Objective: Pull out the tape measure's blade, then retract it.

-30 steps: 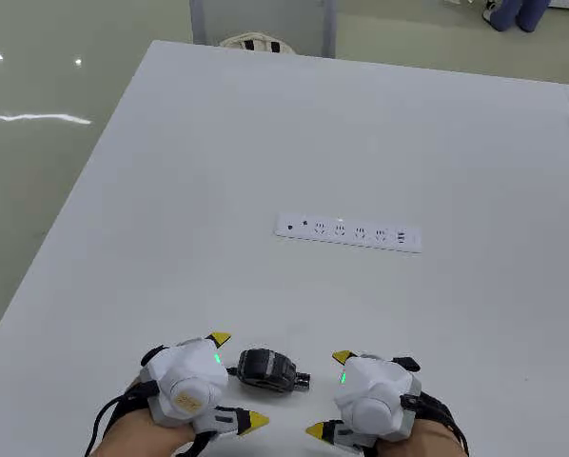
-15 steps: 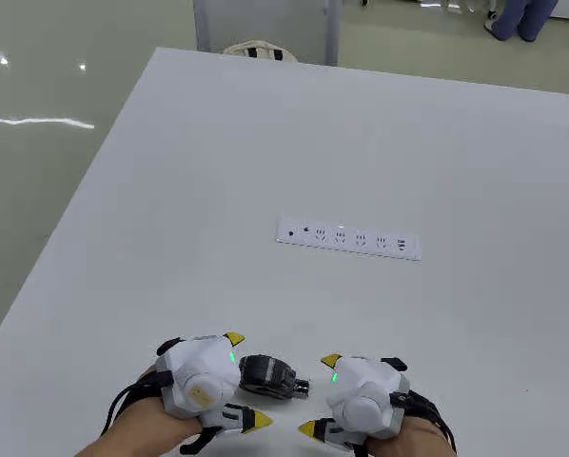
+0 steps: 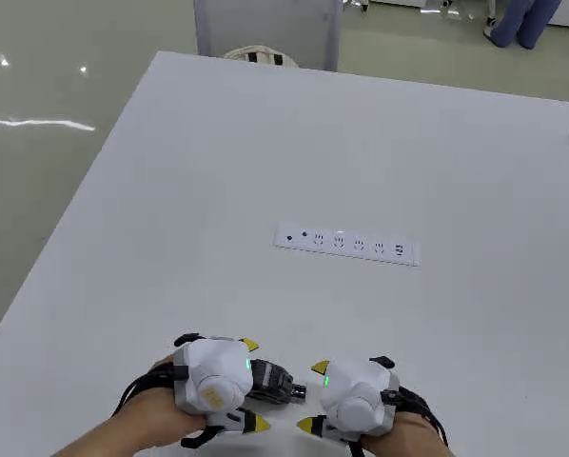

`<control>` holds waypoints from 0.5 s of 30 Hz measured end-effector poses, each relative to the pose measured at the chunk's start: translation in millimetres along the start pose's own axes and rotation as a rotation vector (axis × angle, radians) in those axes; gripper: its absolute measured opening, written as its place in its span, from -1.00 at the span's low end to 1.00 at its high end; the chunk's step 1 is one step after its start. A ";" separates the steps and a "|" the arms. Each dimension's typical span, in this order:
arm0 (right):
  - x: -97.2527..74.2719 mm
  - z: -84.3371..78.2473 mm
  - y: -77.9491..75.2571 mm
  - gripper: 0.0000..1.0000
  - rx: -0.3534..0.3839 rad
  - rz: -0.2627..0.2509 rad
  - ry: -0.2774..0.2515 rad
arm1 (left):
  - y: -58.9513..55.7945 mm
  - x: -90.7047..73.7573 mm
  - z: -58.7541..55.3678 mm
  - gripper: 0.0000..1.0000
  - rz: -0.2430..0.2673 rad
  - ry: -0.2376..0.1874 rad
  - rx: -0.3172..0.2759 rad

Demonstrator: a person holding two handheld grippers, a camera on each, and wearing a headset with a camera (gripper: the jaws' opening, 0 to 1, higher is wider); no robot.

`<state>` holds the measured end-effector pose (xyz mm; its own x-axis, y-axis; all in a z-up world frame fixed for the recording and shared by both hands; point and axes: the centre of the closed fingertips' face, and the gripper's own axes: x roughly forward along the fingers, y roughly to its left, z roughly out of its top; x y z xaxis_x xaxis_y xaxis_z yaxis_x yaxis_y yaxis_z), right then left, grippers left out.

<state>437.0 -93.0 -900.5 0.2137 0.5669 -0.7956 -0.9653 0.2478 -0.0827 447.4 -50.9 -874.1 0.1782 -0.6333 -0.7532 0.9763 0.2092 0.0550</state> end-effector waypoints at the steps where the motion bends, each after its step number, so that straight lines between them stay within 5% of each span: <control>1: 1.2 -0.1 -0.4 -0.01 0.002 0.004 0.001 | -0.1 1.1 0.5 0.30 -0.003 0.001 0.006; 15: 15.6 -8.0 -1.6 -0.23 -0.046 0.045 0.022 | 2.4 10.0 1.4 0.17 -0.044 0.034 0.084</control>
<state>440.7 -90.8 -917.6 0.1667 0.5590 -0.8122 -0.9799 0.1856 -0.0733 451.7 -57.8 -880.6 0.1322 -0.6142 -0.7780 0.9902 0.1176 0.0754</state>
